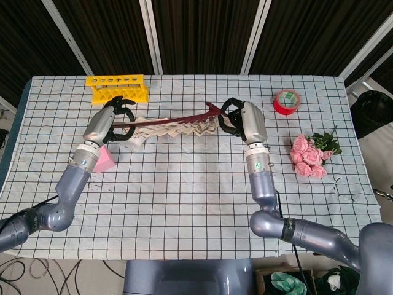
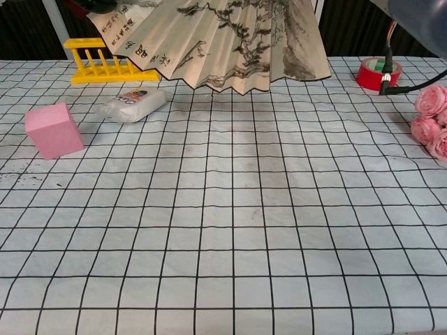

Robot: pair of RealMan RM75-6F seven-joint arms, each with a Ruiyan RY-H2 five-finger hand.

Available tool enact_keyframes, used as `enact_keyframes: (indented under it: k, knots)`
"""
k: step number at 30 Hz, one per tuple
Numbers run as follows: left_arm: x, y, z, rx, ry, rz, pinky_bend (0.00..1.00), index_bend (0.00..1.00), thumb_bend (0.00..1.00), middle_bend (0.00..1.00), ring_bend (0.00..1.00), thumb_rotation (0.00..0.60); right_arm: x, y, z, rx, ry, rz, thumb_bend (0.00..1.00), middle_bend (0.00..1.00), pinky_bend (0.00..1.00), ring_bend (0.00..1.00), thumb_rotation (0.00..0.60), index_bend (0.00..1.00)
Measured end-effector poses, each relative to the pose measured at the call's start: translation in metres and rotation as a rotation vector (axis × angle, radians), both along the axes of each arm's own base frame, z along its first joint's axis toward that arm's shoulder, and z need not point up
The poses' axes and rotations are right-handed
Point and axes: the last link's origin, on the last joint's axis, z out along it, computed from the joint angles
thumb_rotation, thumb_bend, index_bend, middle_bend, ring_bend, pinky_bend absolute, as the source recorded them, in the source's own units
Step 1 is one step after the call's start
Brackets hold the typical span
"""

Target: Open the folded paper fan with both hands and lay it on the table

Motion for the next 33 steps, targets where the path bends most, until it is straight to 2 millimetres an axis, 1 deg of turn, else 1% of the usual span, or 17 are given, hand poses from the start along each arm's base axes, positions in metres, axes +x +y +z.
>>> enact_keyframes:
  k: [3,10,18,26,33]
  knots:
    - [-0.002,0.001,0.001,0.035,-0.005,-0.002,0.04,0.78,0.52,0.20,0.00,0.600,-0.013,0.000,0.001,-0.020,0.025,-0.011,0.63,0.98,0.92,1.00,0.600,0.91]
    - [-0.007,0.003,0.001,0.064,-0.008,0.009,0.04,0.78,0.52,0.20,0.00,0.600,-0.034,0.000,0.003,-0.048,0.068,-0.041,0.63,0.98,0.92,1.00,0.600,0.91]
    - [-0.008,0.003,-0.002,0.063,-0.010,0.010,0.04,0.78,0.52,0.20,0.00,0.600,-0.054,0.001,0.006,-0.091,0.136,-0.049,0.63,0.98,0.92,1.00,0.600,0.92]
    - [-0.007,0.002,-0.007,0.060,-0.016,0.007,0.04,0.78,0.52,0.20,0.00,0.600,-0.069,0.002,0.008,-0.126,0.189,-0.062,0.63,0.98,0.92,1.00,0.600,0.92]
    - [-0.006,-0.001,-0.016,0.046,-0.015,0.008,0.04,0.78,0.52,0.20,0.00,0.600,-0.085,0.007,0.008,-0.143,0.261,-0.056,0.63,0.98,0.92,1.00,0.600,0.92]
